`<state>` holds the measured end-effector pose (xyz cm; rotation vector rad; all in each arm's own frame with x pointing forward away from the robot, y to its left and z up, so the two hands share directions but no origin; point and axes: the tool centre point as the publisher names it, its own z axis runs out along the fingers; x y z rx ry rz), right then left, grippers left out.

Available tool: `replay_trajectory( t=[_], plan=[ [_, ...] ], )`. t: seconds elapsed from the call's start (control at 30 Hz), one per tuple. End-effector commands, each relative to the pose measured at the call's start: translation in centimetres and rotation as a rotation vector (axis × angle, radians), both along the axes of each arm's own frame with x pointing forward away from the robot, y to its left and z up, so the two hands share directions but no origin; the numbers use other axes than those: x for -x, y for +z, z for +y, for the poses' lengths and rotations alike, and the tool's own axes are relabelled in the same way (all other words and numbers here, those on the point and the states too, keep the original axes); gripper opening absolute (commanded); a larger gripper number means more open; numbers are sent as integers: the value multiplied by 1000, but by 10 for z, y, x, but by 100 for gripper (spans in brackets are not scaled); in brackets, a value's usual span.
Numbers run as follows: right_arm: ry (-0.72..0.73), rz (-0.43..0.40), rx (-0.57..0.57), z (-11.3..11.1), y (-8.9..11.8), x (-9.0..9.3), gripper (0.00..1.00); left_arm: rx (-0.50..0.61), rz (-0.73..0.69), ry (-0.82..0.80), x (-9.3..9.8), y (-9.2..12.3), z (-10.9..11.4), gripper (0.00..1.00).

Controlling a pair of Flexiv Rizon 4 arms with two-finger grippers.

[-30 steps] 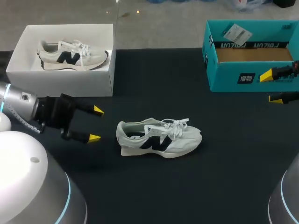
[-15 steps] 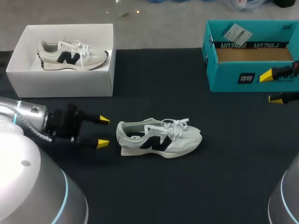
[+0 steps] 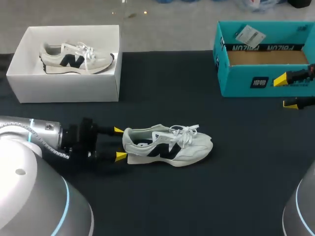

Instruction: Take the shoe out of the shoebox, open the shoe tongue, remove and reinsert the insole, then place the shoe into the shoebox

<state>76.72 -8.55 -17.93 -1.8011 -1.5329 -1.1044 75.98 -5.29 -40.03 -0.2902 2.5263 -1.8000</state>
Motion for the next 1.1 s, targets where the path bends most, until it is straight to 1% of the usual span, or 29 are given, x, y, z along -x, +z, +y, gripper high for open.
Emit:
replay_trajectory(
  t=[0.03, 0.33, 0.53, 1.1],
  plan=[
    [-1, 1, 2, 1, 0, 0, 100, 6, 3, 5, -1, -11, -8, 100],
    [-1, 1, 2, 1, 0, 0, 100, 3, 3, -18, -6, -21, -21, 100],
    [-1, 1, 2, 1, 0, 0, 100, -4, -4, -11, -11, -28, -25, 100],
    [-1, 1, 2, 1, 0, 0, 100, 3, 6, -58, -15, -32, -37, 100]
  ],
)
